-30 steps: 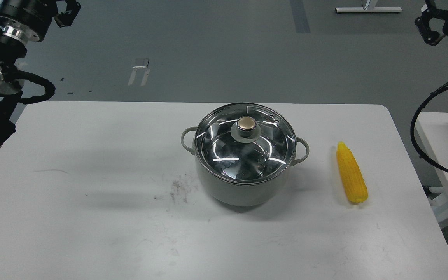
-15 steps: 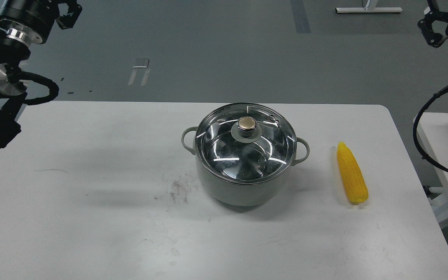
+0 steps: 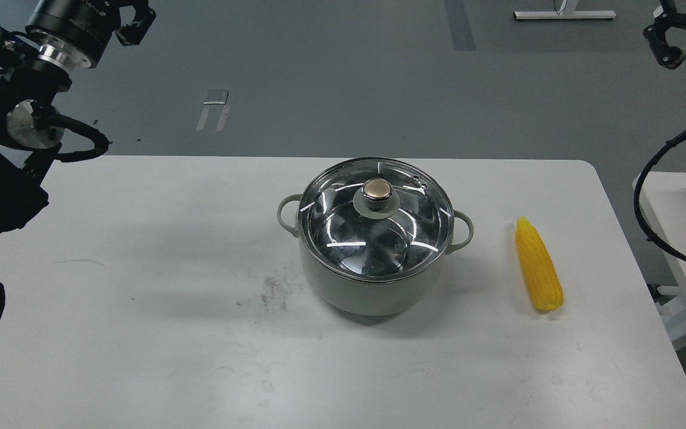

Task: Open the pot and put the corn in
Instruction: 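Reach the left gripper over the pot toward the lid knob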

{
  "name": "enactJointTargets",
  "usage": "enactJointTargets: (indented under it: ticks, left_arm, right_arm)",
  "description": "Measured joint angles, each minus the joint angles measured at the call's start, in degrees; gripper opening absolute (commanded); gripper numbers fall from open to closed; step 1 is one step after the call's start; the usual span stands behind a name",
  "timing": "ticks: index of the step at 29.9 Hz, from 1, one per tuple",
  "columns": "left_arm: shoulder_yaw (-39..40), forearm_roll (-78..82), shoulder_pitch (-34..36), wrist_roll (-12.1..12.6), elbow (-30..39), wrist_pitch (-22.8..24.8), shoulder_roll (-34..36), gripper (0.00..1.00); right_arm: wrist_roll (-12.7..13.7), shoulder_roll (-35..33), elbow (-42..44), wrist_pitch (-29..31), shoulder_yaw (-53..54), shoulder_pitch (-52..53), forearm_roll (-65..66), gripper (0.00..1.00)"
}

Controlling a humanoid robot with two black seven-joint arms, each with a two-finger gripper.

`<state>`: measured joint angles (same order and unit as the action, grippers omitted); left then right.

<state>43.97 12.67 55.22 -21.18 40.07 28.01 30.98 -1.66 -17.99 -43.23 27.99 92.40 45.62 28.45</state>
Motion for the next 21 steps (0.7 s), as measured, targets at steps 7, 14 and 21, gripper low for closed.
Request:
enactJointTargets:
  ticks: [7, 14, 21]
  left_arm:
    - [0.15, 16.77, 0.68, -0.24, 8.79, 0.02, 0.07, 0.97]
    - [0.14, 46.47, 1.77, -0.28, 21.64, 0.0, -0.55, 0.92]
    - [-0.87, 81.92, 1.35, -1.19, 26.98, -0.51, -3.51, 0.84]
  right_arm:
    - [0.0, -0.12, -0.12, 0.0, 0.28, -0.34, -0.48, 1.0]
    - [-0.17, -0.52, -0.2, 0.0, 0.41, -0.84, -0.5, 1.0]
    - [-0.18, -0.58, -0.21, 0.0, 0.94, -1.28, -0.51, 1.0]
